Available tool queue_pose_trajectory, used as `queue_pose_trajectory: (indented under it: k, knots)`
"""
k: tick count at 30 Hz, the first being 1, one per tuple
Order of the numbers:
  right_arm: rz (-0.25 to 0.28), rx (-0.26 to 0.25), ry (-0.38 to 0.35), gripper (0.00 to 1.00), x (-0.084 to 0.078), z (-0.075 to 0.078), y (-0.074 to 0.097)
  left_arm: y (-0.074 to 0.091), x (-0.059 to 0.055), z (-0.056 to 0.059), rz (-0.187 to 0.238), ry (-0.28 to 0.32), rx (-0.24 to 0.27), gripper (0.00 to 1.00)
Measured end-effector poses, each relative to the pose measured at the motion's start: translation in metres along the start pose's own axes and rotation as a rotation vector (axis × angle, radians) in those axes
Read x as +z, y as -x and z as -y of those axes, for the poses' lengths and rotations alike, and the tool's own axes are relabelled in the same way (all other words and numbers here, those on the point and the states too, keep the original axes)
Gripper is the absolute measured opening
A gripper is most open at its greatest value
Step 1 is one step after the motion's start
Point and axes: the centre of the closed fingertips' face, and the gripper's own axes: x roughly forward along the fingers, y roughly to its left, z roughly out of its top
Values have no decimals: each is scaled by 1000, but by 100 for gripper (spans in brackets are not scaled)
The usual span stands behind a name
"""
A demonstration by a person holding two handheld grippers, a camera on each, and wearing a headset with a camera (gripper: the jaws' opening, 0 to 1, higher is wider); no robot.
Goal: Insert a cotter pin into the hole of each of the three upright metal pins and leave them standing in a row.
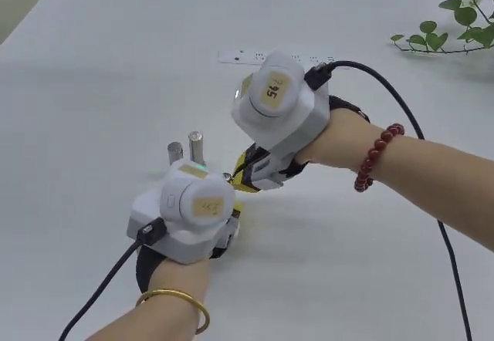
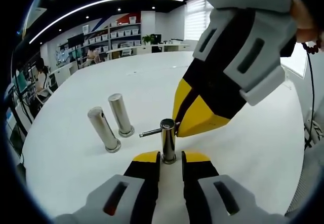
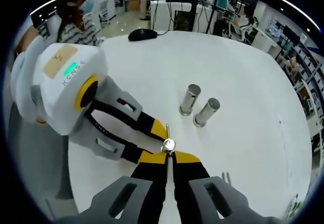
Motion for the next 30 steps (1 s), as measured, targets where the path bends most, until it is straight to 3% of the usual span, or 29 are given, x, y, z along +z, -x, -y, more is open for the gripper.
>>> queue_pose_trajectory:
  k: [17,23,30]
  knots:
    - [3,-10,-4,9,-1,2,-1,9,0,-4,-10,2,-13,18]
    - [6,-4,-14,13,-3,2,1,19,3,-8,-10,10,-26,21]
    - [76,27,-93,16,2,1,14,36,6,-12,9,-39,-65,28]
